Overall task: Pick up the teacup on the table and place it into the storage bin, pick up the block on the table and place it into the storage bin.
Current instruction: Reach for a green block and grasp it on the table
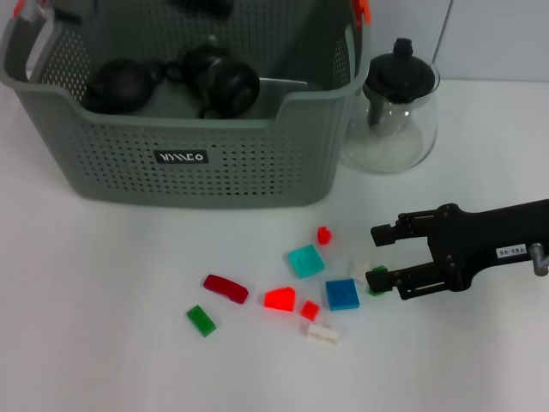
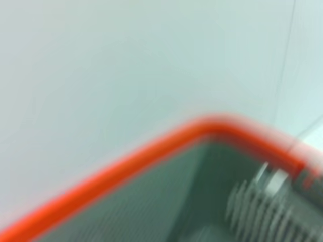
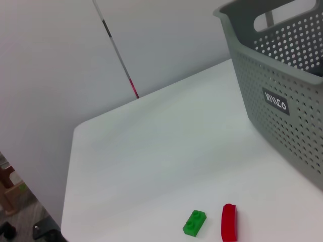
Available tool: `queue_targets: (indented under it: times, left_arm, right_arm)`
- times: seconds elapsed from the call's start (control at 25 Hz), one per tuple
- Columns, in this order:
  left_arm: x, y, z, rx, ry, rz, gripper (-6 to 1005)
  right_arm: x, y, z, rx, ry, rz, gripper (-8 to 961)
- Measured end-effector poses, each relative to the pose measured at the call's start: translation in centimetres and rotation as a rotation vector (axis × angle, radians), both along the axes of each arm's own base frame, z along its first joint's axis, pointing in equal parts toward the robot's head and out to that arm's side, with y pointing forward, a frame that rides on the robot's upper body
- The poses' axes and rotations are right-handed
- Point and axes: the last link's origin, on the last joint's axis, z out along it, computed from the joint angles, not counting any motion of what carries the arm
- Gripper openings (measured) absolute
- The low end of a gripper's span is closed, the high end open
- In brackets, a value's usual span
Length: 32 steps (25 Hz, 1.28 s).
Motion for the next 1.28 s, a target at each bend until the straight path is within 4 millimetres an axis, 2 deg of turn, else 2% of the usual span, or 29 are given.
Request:
queue_targets:
  times: [0.12,0.16,0.32,0.56,0.72,1.04,1.28]
  left_arm:
    - [0.5,-2.1,2.2,-0.027,-0.199,-0.059,730]
    - [0.4,-3.3,3.1,-0.051,-0.297,-0.104,731]
    - [-1.0,-6.8,3.6,-0.152,-0.446,-0.229,733]
    - [-5.0,-12.8,1.1,-0.341,-0.436,-0.385,732]
    - [-8.0,-15.6,-1.3,-0.454,-0.436,-0.437,731]
    - [-13.3,-17.5,-5.8,-0.527,-0.442,-0.481,727]
    - [-15.2,-17.6,-7.8,-0.454,-0.386,-0.482,726]
  right_arm:
    - [0.1,0.0,0.2,0.002,-0.002,0.003,833]
    - [0.1,0.0,0.2,0.001,-0.001,0.005,832]
    - [0.1,0.0,0.6,0.000,0.006,0.010,832]
    - [0.2,0.2,1.1,0.005,0.000,0.006,832]
    - [0.3,0.4,1.4,0.007,-0.022,0.011,832]
    - [0.3,2.1,1.9,0.006,-0.211,0.002,833]
    - [-0.5,3.3,0.7,0.030,-0.365,0.018,833]
